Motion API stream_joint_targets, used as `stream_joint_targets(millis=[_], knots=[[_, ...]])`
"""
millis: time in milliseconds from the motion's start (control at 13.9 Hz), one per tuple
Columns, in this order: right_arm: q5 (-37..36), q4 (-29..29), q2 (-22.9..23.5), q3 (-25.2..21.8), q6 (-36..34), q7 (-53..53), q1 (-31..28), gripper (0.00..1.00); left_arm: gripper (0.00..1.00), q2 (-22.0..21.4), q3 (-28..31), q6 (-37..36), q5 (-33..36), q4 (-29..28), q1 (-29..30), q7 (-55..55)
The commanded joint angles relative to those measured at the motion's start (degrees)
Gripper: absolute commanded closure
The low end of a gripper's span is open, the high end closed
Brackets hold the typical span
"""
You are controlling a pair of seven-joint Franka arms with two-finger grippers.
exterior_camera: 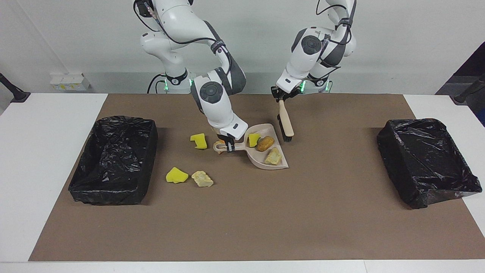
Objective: Sweep and dump trash in bin
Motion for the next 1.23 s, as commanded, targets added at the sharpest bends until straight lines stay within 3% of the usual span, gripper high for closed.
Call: stream_joint_targets(millis=[0,361,650,1011,1083,1155], knots=[[0.26,-0.57,-1.35,0.39,1.32,-0.69,-0.73,1.0,1.0,-5.59,-2.47,-0.05,0.79,-4.91,-4.24,-5.4],[0.43,-0.48,-2.31,0.48,1.15,-1.83,-2.23,1.0,1.0,-4.36,-2.48,7.77,-0.97,-9.31,-10.67,-9.46],[2.26,-0.39,-3.72,0.48,0.53,-3.41,-3.9,1.0,1.0,-0.85,-2.48,10.76,-1.14,-9.67,-11.21,-9.46],[4.21,1.0,-6.44,0.39,-3.06,-6.93,-8.63,1.0,0.96,0.12,-2.39,11.29,-1.15,-9.67,-10.86,-9.37],[4.21,1.45,-7.14,0.39,-4.46,-7.63,-9.95,1.0,0.84,0.3,-2.39,11.29,-1.15,-9.58,-10.6,-9.28],[4.12,1.71,-8.02,0.3,-5.7,-8.76,-11.88,1.0,0.55,0.56,-2.3,11.38,-1.15,-9.4,-10.34,-9.19]])
